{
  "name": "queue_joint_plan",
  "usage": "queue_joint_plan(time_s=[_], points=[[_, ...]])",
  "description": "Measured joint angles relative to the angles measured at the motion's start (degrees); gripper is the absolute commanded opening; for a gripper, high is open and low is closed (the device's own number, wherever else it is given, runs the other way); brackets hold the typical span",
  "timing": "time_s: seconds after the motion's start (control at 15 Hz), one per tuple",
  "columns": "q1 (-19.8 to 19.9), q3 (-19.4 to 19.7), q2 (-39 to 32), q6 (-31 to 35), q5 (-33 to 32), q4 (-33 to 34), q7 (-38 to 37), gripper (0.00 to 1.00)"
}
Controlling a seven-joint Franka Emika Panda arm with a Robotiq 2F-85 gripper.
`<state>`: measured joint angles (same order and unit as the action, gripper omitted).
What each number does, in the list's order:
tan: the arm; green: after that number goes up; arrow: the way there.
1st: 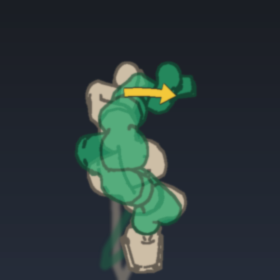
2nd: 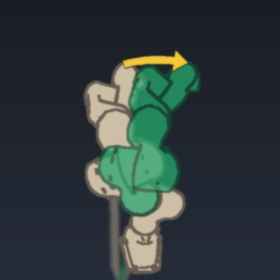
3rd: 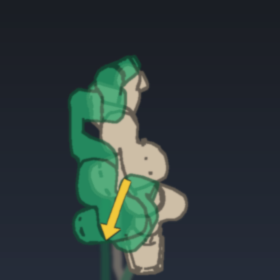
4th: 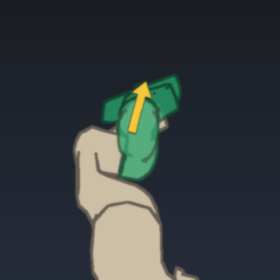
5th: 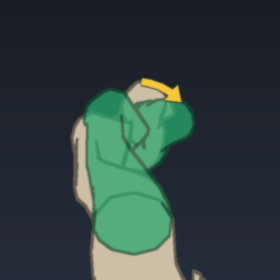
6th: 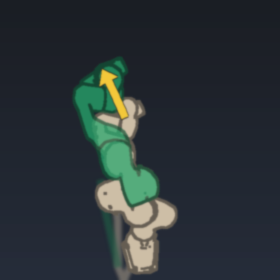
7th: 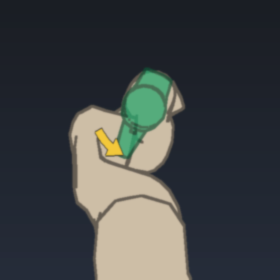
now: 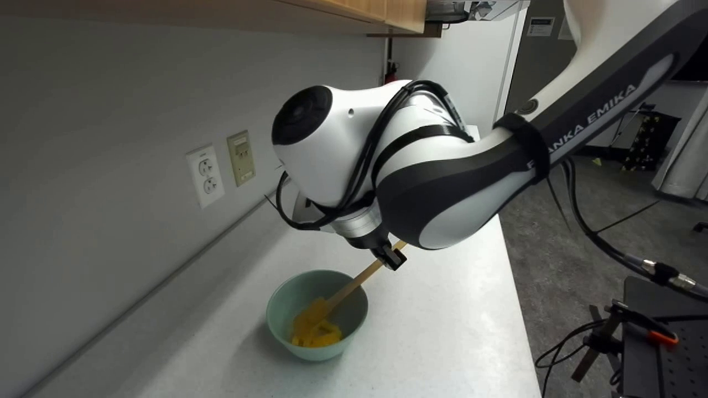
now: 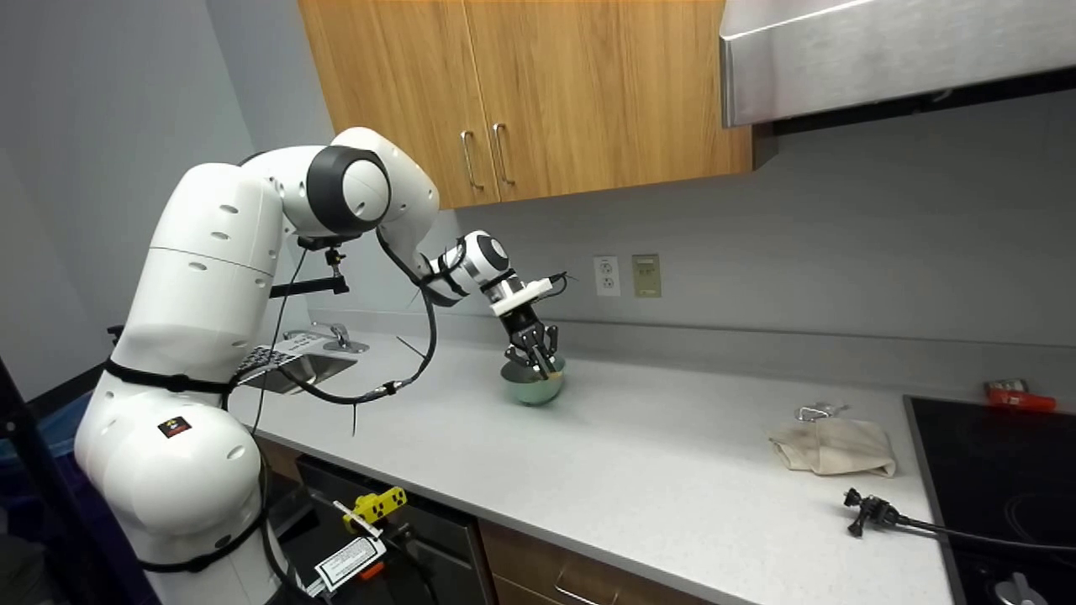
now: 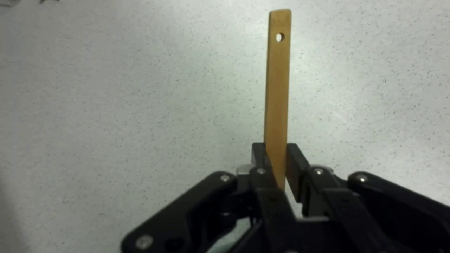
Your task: Use the ladle to stir in the bowl
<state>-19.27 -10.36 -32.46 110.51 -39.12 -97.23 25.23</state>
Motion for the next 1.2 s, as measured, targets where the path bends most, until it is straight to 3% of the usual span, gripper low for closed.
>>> queue_joint_plan(time_s=[0.33, 1.2], points=[[-1.27, 0.36, -0.06, 0.0, -7.77, 0.0, -4.53, 0.04], [-2.75, -1.6, -1.9, -1.71, -8.35, 0.64, -4.84, 0.04]])
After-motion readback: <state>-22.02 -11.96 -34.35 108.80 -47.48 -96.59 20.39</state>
